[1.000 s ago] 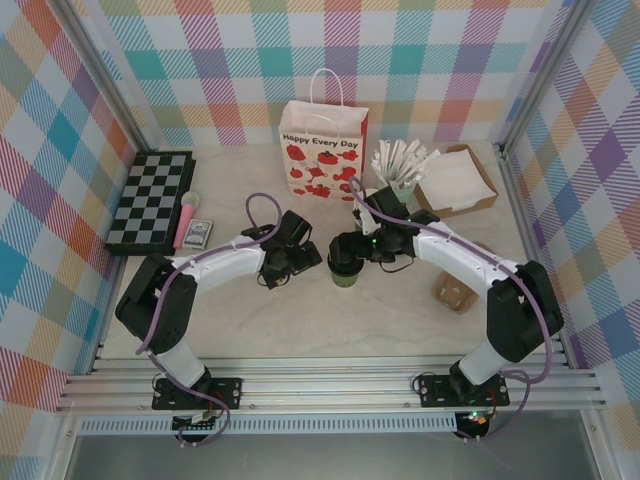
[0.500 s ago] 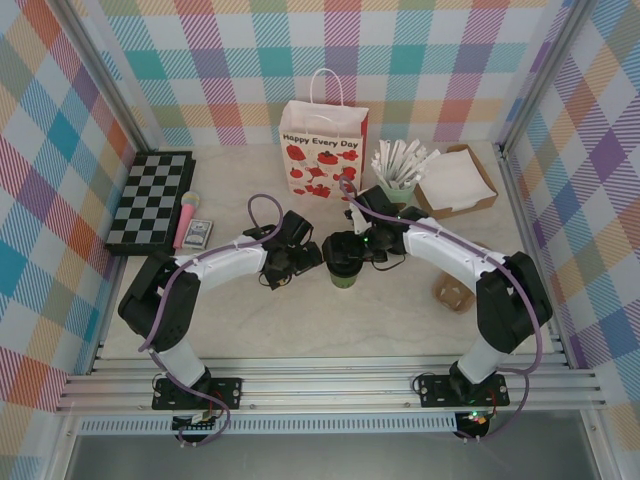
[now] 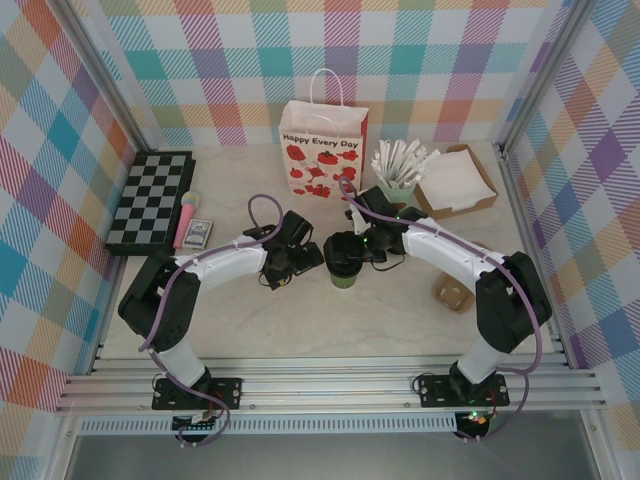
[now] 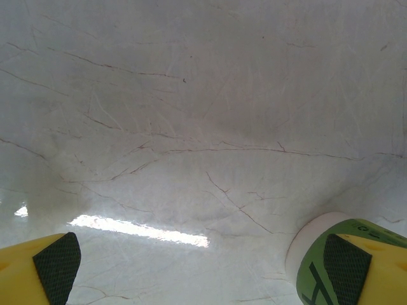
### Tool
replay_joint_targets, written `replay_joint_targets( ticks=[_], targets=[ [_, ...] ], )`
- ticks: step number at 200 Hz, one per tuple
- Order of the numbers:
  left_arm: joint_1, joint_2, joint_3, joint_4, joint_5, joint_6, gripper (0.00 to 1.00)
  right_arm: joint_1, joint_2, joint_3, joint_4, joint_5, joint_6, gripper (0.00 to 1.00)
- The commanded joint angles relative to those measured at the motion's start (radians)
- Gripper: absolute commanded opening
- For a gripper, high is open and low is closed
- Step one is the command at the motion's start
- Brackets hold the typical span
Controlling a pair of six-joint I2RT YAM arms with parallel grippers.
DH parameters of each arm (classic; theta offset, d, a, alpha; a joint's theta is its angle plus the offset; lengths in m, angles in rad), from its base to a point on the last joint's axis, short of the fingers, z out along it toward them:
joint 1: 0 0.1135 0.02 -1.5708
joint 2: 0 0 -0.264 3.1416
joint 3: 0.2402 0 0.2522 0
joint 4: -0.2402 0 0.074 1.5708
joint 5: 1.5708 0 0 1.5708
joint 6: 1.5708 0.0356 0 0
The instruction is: Pack the takeout coffee
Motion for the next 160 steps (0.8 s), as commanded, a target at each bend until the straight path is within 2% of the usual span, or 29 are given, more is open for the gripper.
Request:
replay_joint_targets(
  ticks=[1,19,38,78,100,135,160],
  targets=[
    [0.007,0.005,-0.005,0.004,0.004,-0.001,1.0,0.009,0.016,-0.004,-0.012,-0.005,0.008,0.93],
    [0.006,0.002,-0.007,0.005,0.003,-0.001,1.0,0.01,0.021,-0.008,-0.012,-0.022,0.012,0.94],
    [0.006,-0.002,-0.013,0.012,0.006,-0.001,1.0,0.01,0.018,-0.012,-0.011,-0.041,0.018,1.0],
    [0.006,-0.009,-0.017,0.013,0.006,-0.001,1.0,0.012,-0.003,-0.037,0.006,-0.038,0.026,1.0],
    [0.006,-0.015,-0.018,0.013,0.003,-0.002,1.0,0.012,0.0,-0.04,0.004,-0.04,0.027,0.96],
    [0.005,-0.02,-0.017,0.012,0.006,-0.001,1.0,0.012,-0.019,-0.05,-0.008,0.001,0.032,0.85],
    [0.005,-0.029,-0.017,0.007,0.0,-0.001,1.0,0.01,-0.055,-0.047,-0.062,0.046,0.033,0.81]
  ],
)
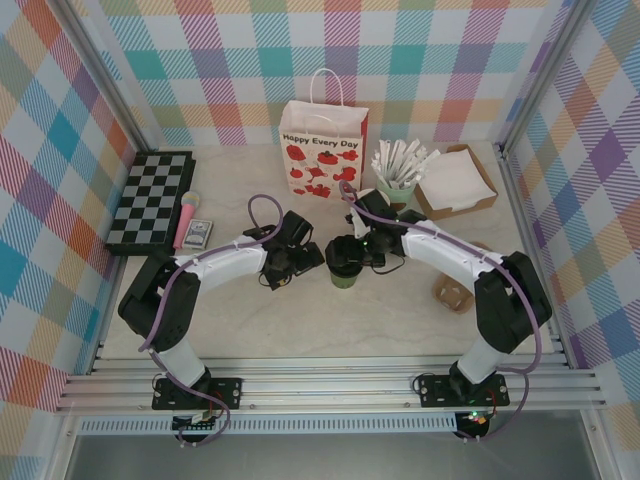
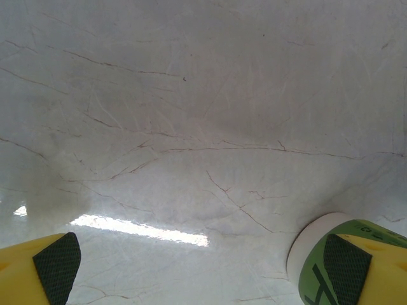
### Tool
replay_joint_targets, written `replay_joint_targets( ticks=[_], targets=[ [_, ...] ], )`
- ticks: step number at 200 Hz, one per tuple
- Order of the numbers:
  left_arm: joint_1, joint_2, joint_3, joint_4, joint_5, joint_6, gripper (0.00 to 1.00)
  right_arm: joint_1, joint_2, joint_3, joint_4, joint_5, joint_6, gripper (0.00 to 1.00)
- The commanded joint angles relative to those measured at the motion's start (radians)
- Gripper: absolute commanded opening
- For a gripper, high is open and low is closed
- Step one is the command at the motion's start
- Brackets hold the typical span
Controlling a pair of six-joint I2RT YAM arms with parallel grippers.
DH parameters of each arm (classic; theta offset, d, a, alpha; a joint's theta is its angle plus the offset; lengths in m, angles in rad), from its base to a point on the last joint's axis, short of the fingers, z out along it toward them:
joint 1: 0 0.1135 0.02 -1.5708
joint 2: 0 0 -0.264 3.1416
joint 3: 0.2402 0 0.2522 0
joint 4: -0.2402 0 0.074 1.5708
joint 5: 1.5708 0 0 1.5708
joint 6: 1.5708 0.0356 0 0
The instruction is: Pack the takeout coffee
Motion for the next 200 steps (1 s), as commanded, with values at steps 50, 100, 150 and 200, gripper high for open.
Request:
replay_joint_targets(
  ticks=[50,100,150,200],
  targets=[
    [0.006,-0.076,-0.035,0.027,-0.039,-0.006,1.0,-0.062,-0.172,-0.12,-0.136,0.066,0.05,0.79],
    [0.006,-0.15,-0.091,0.105,-0.067,0.002,1.0,-0.321,-0.294,-0.201,-0.175,0.071,0.017,0.8],
    [0.006,-0.226,-0.16,0.172,-0.112,-0.014,1.0,-0.568,-0.251,-0.138,-0.143,0.074,-0.041,0.8],
    [0.006,-0.322,-0.227,0.219,-0.195,-0.036,1.0,-0.676,-0.124,-0.037,-0.069,0.075,-0.034,0.8]
  ],
)
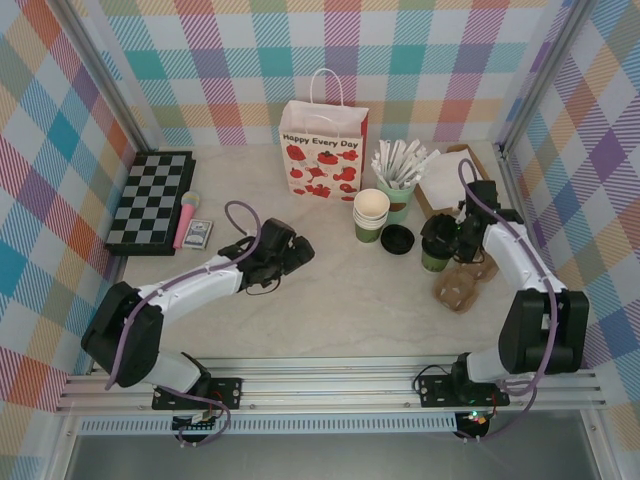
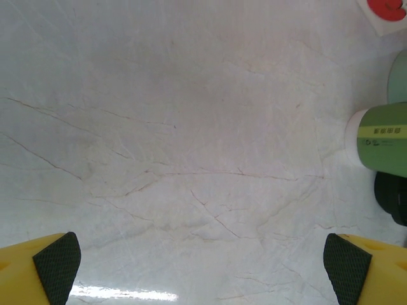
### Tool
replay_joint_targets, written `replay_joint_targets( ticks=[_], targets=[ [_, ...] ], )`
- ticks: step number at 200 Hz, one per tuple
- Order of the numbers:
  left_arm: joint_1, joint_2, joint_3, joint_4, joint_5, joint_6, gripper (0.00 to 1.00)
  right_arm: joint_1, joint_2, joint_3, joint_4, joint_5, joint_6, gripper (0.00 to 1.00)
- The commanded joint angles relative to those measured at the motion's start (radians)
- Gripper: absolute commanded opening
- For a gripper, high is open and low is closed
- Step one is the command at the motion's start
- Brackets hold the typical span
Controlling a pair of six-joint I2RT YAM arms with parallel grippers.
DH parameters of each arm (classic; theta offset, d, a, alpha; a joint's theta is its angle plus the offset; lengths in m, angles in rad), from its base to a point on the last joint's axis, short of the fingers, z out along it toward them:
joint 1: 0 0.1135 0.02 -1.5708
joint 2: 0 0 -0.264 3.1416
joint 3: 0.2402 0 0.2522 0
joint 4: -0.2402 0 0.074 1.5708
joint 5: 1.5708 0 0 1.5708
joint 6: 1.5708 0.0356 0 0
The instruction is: Pack the takeout coffee
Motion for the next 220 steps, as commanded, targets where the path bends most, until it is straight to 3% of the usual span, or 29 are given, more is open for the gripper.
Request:
replay_joint_targets(
  ticks=[1,56,90,220],
  targets=[
    [0.006,-0.057,-0.026,0.038,-0.071,-0.021,1.0,-0.028,0.059,0.07,0.05,-0.007,-0.017,0.8],
    [0.008,-0.128,-0.09,0.1,-0.117,-0.042,1.0,-0.041,0.203,0.185,0.111,-0.074,0.007,0.79],
    [0.008,-0.145,-0.079,0.055,-0.159,-0.044,1.0,-0.039,0.278,0.239,0.117,-0.109,0.019,0.79],
    [0.01,-0.167,-0.075,0.011,-0.179,-0.018,1.0,0.003,0.37,0.341,0.099,-0.128,0.042,0.82]
  ],
)
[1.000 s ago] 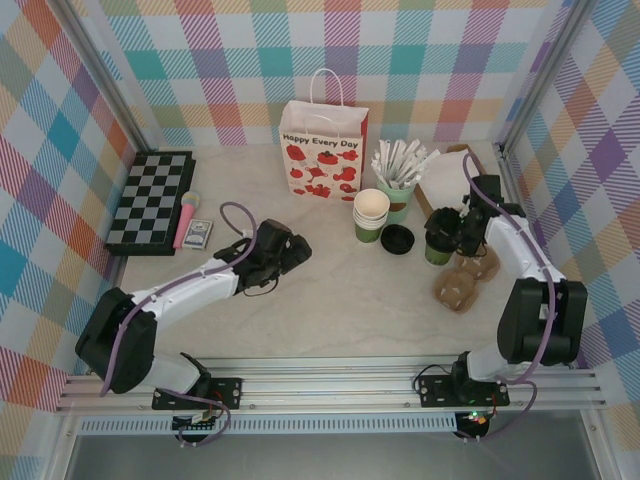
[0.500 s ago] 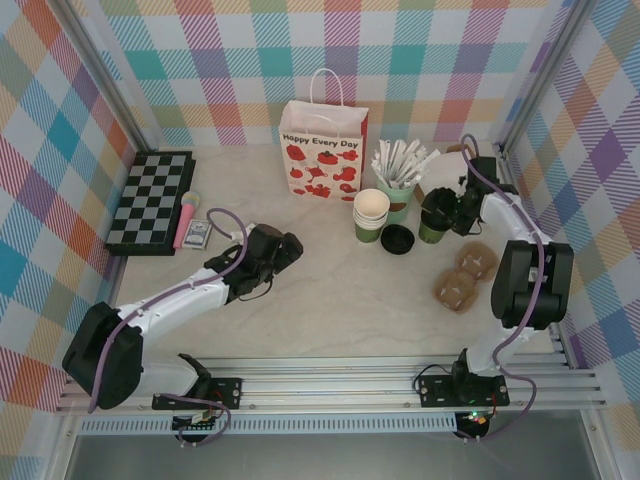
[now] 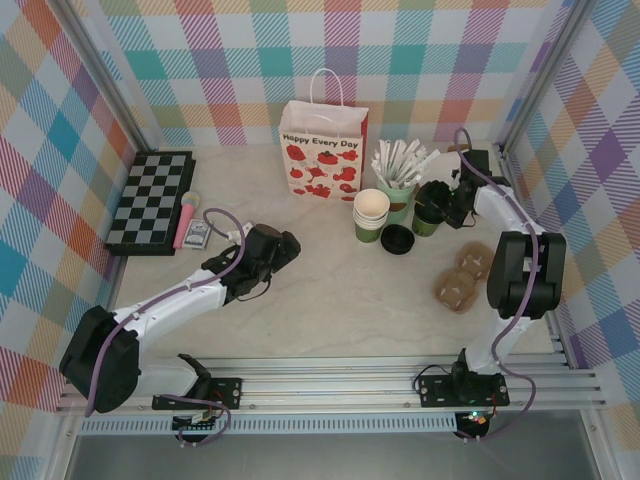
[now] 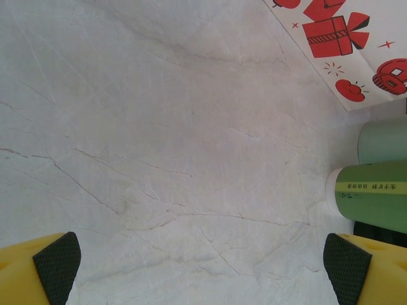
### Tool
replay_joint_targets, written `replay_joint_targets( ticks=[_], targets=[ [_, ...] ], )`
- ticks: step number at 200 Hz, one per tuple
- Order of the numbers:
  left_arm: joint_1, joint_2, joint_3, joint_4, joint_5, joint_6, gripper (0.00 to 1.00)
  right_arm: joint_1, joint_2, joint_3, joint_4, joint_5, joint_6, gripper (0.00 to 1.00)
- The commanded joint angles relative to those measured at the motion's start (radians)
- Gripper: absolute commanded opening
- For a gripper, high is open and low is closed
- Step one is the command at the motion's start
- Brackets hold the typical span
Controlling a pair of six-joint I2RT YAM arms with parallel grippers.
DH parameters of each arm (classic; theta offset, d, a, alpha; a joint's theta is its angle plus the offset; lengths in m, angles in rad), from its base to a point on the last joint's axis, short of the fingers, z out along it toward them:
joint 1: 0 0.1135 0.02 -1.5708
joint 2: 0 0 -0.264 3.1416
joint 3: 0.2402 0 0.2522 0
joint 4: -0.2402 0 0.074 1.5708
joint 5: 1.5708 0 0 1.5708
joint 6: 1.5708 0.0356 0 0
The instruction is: Pack the takeout coffee
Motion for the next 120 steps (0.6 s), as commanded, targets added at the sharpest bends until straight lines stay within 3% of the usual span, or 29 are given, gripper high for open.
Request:
replay_joint_targets(
  ticks=[1,75,120],
  targets=[
    [0.01,-0.024,0.007,-0.027,-0.02,0.018,1.0,0.007,0.017,0.034,-0.014,-0.03,0.013,0.82],
    [0.014,0.0,0.028,-0.052,0.017,0.017,1.0,0.006,-0.003,0.064,-0.057,-0.026,0.005,0.93],
    [0.014,0.012,0.147,-0.166,0.011,0.057,1.0,0.007,-0.047,0.06,-0.067,-0.026,-0.004,0.97]
  ],
)
